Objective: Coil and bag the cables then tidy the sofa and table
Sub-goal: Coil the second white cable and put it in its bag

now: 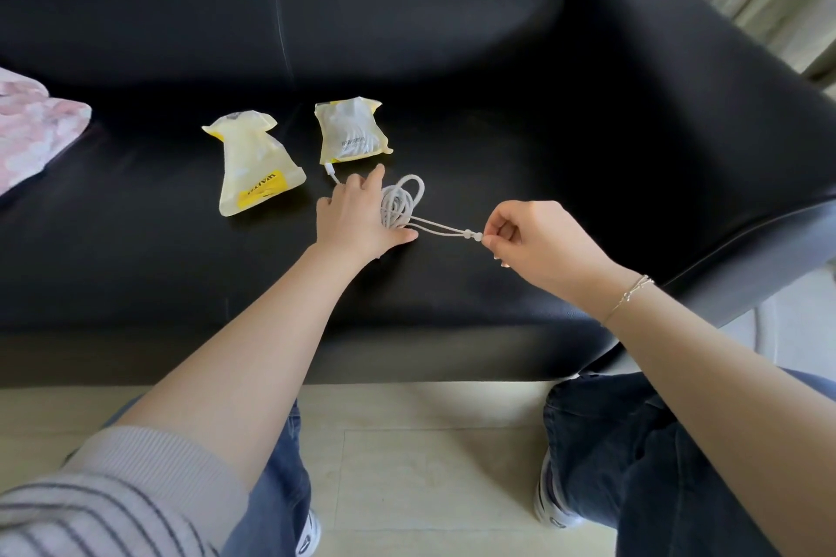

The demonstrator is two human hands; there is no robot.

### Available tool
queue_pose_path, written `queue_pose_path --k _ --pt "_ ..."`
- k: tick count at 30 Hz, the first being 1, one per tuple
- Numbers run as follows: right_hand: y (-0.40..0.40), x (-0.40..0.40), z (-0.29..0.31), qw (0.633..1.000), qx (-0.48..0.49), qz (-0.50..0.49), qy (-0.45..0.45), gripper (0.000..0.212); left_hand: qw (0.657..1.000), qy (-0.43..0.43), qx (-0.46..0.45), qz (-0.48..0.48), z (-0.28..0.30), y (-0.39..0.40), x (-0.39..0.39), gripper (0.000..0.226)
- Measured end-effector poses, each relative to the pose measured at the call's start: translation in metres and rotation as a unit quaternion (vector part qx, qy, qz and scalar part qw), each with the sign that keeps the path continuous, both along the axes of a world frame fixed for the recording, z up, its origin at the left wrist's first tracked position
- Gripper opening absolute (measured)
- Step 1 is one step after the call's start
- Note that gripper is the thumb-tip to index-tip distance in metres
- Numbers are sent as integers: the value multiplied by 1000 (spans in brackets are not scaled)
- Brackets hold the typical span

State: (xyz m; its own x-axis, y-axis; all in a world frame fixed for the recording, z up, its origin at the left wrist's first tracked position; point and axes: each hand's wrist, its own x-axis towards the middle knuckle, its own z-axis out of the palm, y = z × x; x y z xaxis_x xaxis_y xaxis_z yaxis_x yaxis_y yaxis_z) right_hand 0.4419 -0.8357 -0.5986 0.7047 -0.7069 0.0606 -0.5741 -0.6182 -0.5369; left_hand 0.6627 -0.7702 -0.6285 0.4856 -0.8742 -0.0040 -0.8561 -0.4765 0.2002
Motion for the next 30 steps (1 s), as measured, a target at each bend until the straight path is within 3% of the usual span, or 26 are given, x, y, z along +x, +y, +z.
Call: queue_pose_path --k 14,19,25,30 --pt "4 1 1 1000 6 13 -3 8 995 -40 68 -58 3 10 -9 123" --pt "4 1 1 1000 -7 16 9 8 987 18 125 -94 11 14 -3 122" --pt "7 1 -2 999 3 43 17 9 994 95 17 -42 10 12 4 104" --pt "8 1 -3 998 -2 56 38 7 999 -24 -33 -18 -4 8 -1 82"
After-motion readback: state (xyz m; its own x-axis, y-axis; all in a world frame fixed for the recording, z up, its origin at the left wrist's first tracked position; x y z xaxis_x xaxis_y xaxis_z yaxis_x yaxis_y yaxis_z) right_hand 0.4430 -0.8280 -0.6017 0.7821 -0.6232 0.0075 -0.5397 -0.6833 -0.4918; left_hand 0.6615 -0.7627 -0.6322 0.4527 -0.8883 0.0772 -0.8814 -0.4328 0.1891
